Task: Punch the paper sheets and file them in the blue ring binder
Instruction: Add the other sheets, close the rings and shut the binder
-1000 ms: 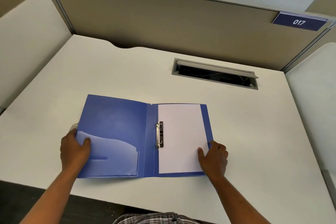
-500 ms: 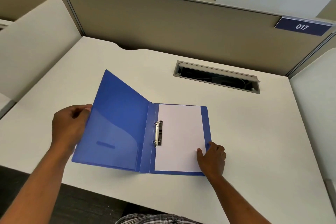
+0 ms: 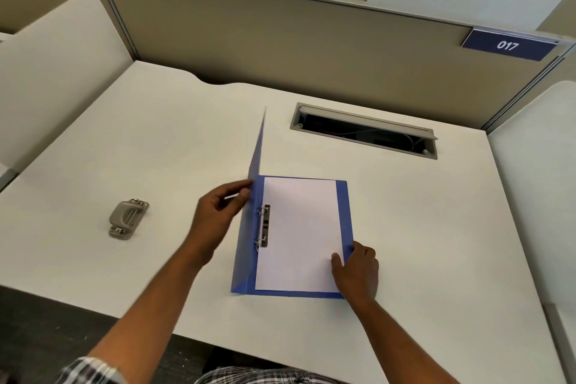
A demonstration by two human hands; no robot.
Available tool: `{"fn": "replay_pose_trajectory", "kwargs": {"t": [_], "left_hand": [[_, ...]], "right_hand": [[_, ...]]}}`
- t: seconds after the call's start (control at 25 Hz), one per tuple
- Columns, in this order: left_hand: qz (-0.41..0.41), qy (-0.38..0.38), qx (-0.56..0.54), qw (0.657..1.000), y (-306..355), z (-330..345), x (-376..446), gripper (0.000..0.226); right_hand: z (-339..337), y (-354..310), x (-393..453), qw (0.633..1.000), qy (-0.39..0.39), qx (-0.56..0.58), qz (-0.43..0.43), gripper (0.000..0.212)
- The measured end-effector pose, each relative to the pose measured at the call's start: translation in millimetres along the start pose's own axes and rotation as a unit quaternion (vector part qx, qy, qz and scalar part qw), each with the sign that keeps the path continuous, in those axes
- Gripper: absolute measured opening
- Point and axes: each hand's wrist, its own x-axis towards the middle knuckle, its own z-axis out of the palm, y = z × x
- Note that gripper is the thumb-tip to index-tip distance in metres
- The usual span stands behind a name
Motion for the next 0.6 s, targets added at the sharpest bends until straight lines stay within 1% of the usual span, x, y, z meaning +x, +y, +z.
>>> {"fn": "replay_pose_trajectory", "kwargs": {"t": [0.08, 0.16, 0.2, 0.28, 0.32, 0.36, 0.44, 0.48, 0.52, 0.6], "left_hand": [[-0.023, -0.020, 0.074, 0.997, -31.1, 11.7, 2.6, 0.031], [-0.051, -0.023, 0.153, 0.987, -63.3, 17.7, 2.3, 0.040], [-0.059, -0.018, 0.193, 0.979, -77.8, 20.1, 1.6, 0.046], [-0.071, -0.006, 0.253, 0.965, -99.8, 24.3, 0.8, 0.061], [-0.079, 0.003, 0.271, 0.959, -106.8, 26.4, 1.3, 0.067], [-0.086, 0.012, 0.287, 0.954, -112.0, 27.7, 2.8, 0.072], [-0.096, 0.018, 0.308, 0.947, -119.4, 29.9, 7.2, 0.073], [-0.108, 0.019, 0.305, 0.946, -121.2, 30.4, 9.6, 0.073], [-0.121, 0.021, 0.296, 0.947, -122.2, 30.0, 12.0, 0.073], [-0.135, 0.025, 0.288, 0.948, -123.1, 29.1, 15.2, 0.072]], "right_hand": [[-2.9, 2.4, 1.8, 1.000, -0.004, 0.009, -0.005, 0.050], [-6.3, 3.6, 4.9, 1.000, -0.018, 0.016, -0.005, 0.044], [-7.1, 4.8, 7.5, 0.999, -0.027, 0.016, -0.007, 0.037], [-10.0, 6.9, 14.9, 0.999, -0.045, 0.026, 0.017, 0.008], [-10.8, 8.4, 17.6, 0.997, -0.055, 0.036, 0.034, 0.011], [-11.4, 9.3, 19.6, 0.995, -0.060, 0.055, 0.050, 0.020], [-15.3, 12.6, 20.6, 0.985, -0.053, 0.134, 0.099, 0.029], [-17.2, 15.1, 21.3, 0.973, -0.046, 0.185, 0.129, 0.033], [-19.8, 17.7, 22.1, 0.957, -0.041, 0.239, 0.158, 0.036], [-25.7, 19.5, 24.2, 0.903, -0.060, 0.362, 0.225, 0.035]]}}
